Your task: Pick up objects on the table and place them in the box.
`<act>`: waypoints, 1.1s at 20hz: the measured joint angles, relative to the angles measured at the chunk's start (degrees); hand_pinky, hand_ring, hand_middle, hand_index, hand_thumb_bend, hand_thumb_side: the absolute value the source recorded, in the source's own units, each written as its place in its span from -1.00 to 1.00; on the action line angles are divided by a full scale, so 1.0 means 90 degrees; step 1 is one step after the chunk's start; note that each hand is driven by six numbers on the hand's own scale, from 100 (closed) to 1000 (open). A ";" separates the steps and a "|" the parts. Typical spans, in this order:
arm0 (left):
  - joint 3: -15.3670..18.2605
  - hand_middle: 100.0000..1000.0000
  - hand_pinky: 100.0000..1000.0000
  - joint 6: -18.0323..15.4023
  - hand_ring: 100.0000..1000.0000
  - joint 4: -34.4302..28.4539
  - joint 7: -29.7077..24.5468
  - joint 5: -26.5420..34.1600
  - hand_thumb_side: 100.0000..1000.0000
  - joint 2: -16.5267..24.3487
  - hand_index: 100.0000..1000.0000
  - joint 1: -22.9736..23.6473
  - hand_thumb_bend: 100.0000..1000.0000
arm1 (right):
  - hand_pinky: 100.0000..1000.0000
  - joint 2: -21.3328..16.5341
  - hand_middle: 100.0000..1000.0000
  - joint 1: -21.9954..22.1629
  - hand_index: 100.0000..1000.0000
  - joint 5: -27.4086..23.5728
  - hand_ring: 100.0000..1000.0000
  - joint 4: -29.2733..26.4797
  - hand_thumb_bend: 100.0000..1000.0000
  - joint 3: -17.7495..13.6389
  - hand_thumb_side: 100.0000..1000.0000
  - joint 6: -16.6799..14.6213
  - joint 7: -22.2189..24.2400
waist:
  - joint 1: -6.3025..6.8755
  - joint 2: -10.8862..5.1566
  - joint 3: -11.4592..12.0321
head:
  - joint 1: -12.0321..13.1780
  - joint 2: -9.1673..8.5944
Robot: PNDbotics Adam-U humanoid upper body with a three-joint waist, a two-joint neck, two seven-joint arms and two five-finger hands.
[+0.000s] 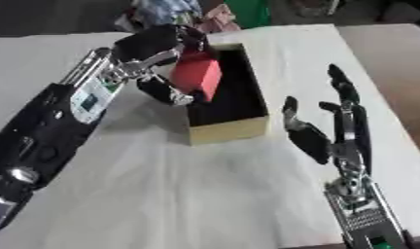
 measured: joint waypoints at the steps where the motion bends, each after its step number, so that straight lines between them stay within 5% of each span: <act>1: -0.0011 -0.19 0.59 -0.0026 0.22 0.0003 -0.0009 -0.0041 -0.83 -0.0018 0.45 0.0021 -0.58 | 0.52 0.0001 0.89 -0.0003 1.00 0.0000 1.00 0.0000 -0.77 0.0001 -0.80 -0.0002 0.0003 | -0.0001 0.0001 -0.0007 | 0.0000 -0.0004; 6: -0.0031 -0.18 0.59 -0.0098 0.22 0.0068 -0.0053 -0.0217 -0.83 -0.0087 0.46 0.0058 -0.58 | 0.52 0.0003 0.89 -0.0026 1.00 -0.0001 1.00 0.0000 -0.77 0.0007 -0.80 -0.0011 0.0012 | -0.0004 0.0010 -0.0027 | 0.0000 -0.0031; 8: -0.0031 0.06 0.60 -0.0112 0.28 0.0088 -0.0046 -0.0252 -0.81 -0.0094 0.58 0.0073 -0.54 | 0.52 0.0004 0.89 -0.0028 1.00 -0.0001 1.00 0.0000 -0.78 0.0017 -0.80 -0.0011 0.0012 | -0.0002 0.0012 -0.0028 | -0.0001 -0.0032; 9: -0.0031 0.41 0.61 -0.0116 0.40 0.0105 -0.0044 -0.0273 -0.80 -0.0094 0.75 0.0082 -0.50 | 0.52 0.0007 0.88 -0.0029 1.00 -0.0001 1.00 0.0000 -0.78 0.0019 -0.80 -0.0011 0.0012 | 0.0004 0.0015 -0.0029 | -0.0002 -0.0033; 11: -0.0031 0.62 0.64 -0.0140 0.51 0.0138 -0.0069 -0.0328 -0.80 -0.0094 0.83 0.0100 -0.38 | 0.52 0.0018 0.88 -0.0029 1.00 -0.0003 1.00 0.0001 -0.79 0.0022 -0.80 -0.0011 0.0012 | 0.0012 0.0021 -0.0029 | -0.0004 -0.0033; 15: -0.0030 0.81 0.70 -0.0207 0.62 0.0161 -0.0195 -0.0398 -0.80 -0.0094 0.90 0.0131 -0.17 | 0.52 0.0039 0.88 -0.0031 1.00 -0.0012 1.00 0.0003 -0.81 0.0035 -0.79 -0.0013 0.0011 | 0.0012 0.0022 -0.0029 | -0.0004 -0.0033; 22: -0.0014 0.92 0.75 -0.0202 0.68 0.0093 -0.0348 -0.0229 -0.84 -0.0092 0.94 0.0136 -0.09 | 0.52 0.0042 0.88 -0.0031 1.00 -0.0051 1.00 0.0015 -0.81 0.0035 -0.79 -0.0018 0.0006 | 0.0013 0.0023 -0.0022 | -0.0008 -0.0033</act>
